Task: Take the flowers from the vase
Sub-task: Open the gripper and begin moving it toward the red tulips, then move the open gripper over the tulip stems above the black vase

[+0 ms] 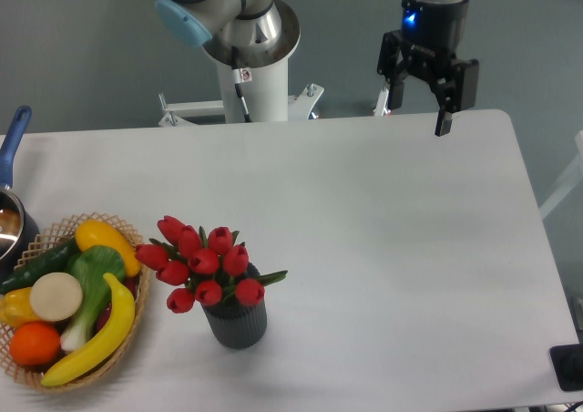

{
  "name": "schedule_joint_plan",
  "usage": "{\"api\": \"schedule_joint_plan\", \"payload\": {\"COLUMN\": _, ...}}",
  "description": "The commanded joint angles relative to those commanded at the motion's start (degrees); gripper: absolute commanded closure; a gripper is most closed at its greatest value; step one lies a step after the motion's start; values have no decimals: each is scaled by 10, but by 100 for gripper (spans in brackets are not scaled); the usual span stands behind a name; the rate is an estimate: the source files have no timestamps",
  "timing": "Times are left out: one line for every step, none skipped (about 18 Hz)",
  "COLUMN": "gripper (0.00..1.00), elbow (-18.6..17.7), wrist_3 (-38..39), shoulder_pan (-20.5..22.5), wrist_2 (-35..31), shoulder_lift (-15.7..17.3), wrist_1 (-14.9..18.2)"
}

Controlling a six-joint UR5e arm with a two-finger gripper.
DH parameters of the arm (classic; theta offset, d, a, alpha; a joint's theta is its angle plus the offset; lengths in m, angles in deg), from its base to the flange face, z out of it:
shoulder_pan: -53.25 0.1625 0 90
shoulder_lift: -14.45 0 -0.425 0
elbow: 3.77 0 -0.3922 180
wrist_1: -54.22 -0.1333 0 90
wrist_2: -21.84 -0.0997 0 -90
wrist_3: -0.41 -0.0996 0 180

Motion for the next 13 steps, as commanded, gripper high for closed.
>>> {"api": "schedule_joint_plan", "payload": {"gripper": 0, "elbow": -3, "wrist_3": 24, "shoulder_pan": 0, "wrist_2": 1, "shoulder_lift": 0, "wrist_1": -1}}
{"api": "schedule_joint_plan", "payload": {"gripper": 0, "elbow": -4, "wrist_3": 41, "shoulder_pan": -1, "wrist_2": 9, "shoulder_lift": -1, "wrist_1": -4}}
{"api": "schedule_joint_plan", "payload": {"gripper": 0, "elbow": -6, "wrist_3": 51, "shoulder_pan": -1, "wrist_2": 21, "shoulder_lift": 0, "wrist_1": -8}}
{"api": "schedule_joint_plan", "payload": {"gripper": 0, "elbow": -11, "wrist_3": 69, "shoulder_pan": -1, "wrist_2": 38, "shoulder_lift": 1, "wrist_1": -8}}
{"api": "schedule_joint_plan", "payload": {"gripper": 0, "elbow": -13, "wrist_3": 89, "shoulder_pan": -1, "wrist_2": 47, "shoulder_lift": 1, "wrist_1": -8}}
{"api": "schedule_joint_plan", "payload": {"gripper": 0, "elbow": -17, "wrist_3": 111, "shoulder_pan": -1, "wrist_2": 63, "shoulder_lift": -1, "wrist_1": -8}}
{"api": "schedule_joint_plan", "payload": {"gripper": 0, "elbow": -23, "wrist_3": 131, "shoulder_pan": -1, "wrist_2": 79, "shoulder_lift": 0, "wrist_1": -10}}
{"api": "schedule_joint_plan", "payload": {"gripper": 0, "elbow": -30, "wrist_3": 150, "shoulder_pan": -2, "wrist_2": 93, "shoulder_lift": 1, "wrist_1": -23}}
{"api": "schedule_joint_plan", "payload": {"gripper": 0, "elbow": -35, "wrist_3": 162, "shoulder_pan": -3, "wrist_2": 98, "shoulder_lift": 1, "wrist_1": -35}}
{"api": "schedule_joint_plan", "payload": {"gripper": 0, "elbow": -40, "wrist_3": 182, "shoulder_pan": -8, "wrist_2": 99, "shoulder_lift": 0, "wrist_1": -46}}
{"api": "schedule_joint_plan", "payload": {"gripper": 0, "elbow": -46, "wrist_3": 207, "shoulder_pan": -10, "wrist_2": 104, "shoulder_lift": -1, "wrist_1": -57}}
{"api": "schedule_joint_plan", "payload": {"gripper": 0, "elbow": -54, "wrist_3": 234, "shoulder_pan": -15, "wrist_2": 117, "shoulder_lift": -1, "wrist_1": -72}}
{"api": "schedule_joint_plan", "payload": {"gripper": 0, "elbow": -72, "wrist_3": 257, "shoulder_pan": -21, "wrist_2": 137, "shoulder_lift": -1, "wrist_1": -99}}
